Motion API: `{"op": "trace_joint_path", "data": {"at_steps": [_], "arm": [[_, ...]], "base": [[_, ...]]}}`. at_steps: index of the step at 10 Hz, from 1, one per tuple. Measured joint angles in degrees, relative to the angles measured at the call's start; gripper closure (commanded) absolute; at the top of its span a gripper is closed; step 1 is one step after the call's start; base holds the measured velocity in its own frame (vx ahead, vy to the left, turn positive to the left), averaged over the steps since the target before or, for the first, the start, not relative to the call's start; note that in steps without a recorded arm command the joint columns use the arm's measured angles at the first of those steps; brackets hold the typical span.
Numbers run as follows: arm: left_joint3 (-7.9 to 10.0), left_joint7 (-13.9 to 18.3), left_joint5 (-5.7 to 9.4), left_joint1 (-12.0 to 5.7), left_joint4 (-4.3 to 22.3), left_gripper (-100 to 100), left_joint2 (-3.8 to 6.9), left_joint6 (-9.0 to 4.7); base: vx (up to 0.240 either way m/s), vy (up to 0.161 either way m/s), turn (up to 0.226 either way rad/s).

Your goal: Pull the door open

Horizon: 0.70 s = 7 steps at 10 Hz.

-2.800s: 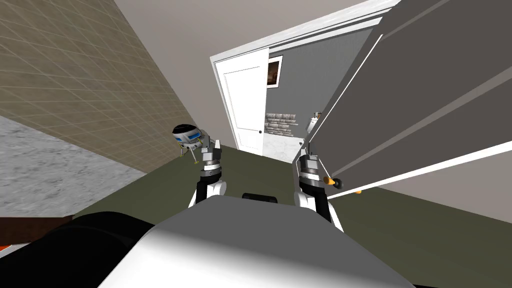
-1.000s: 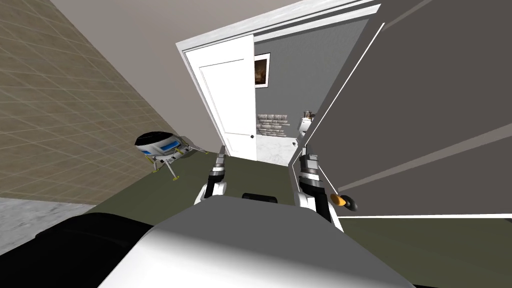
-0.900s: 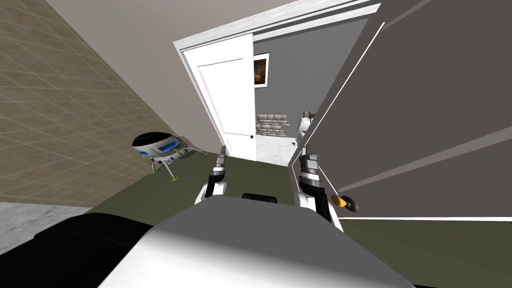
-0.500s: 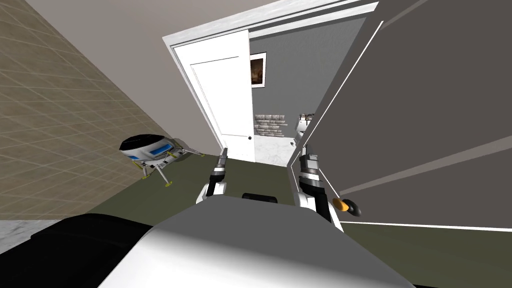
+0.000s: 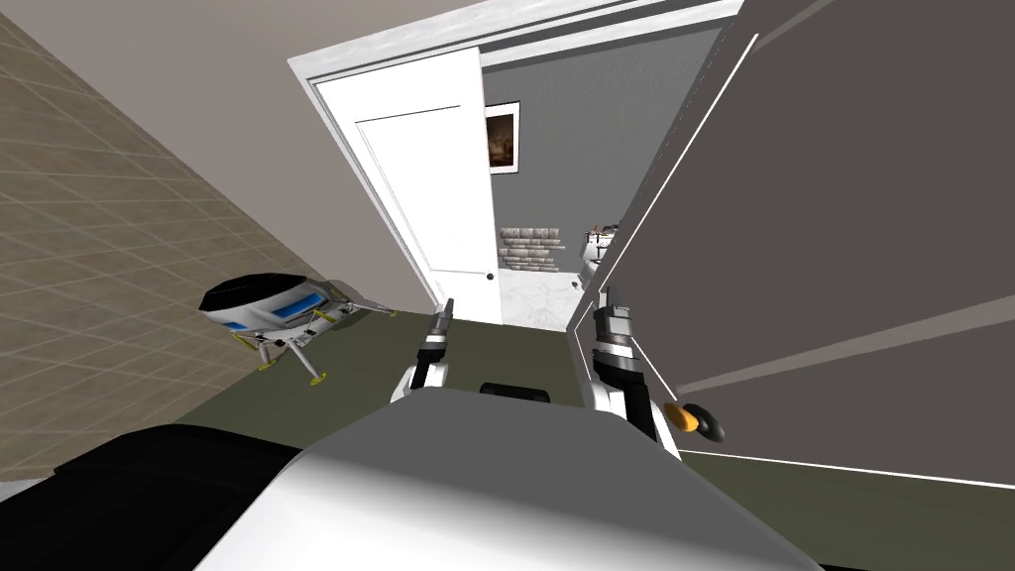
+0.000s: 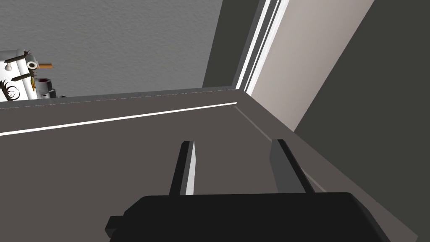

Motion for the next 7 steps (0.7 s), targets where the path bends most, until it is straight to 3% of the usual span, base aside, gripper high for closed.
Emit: {"op": "trace_joint_path", "data": {"at_steps": [7], "arm": [[2.62, -8.79, -2.11, -2.68, 10.37, -100, 0.44, -2.28]], "base": [[0.099, 0.012, -0.083]]}}
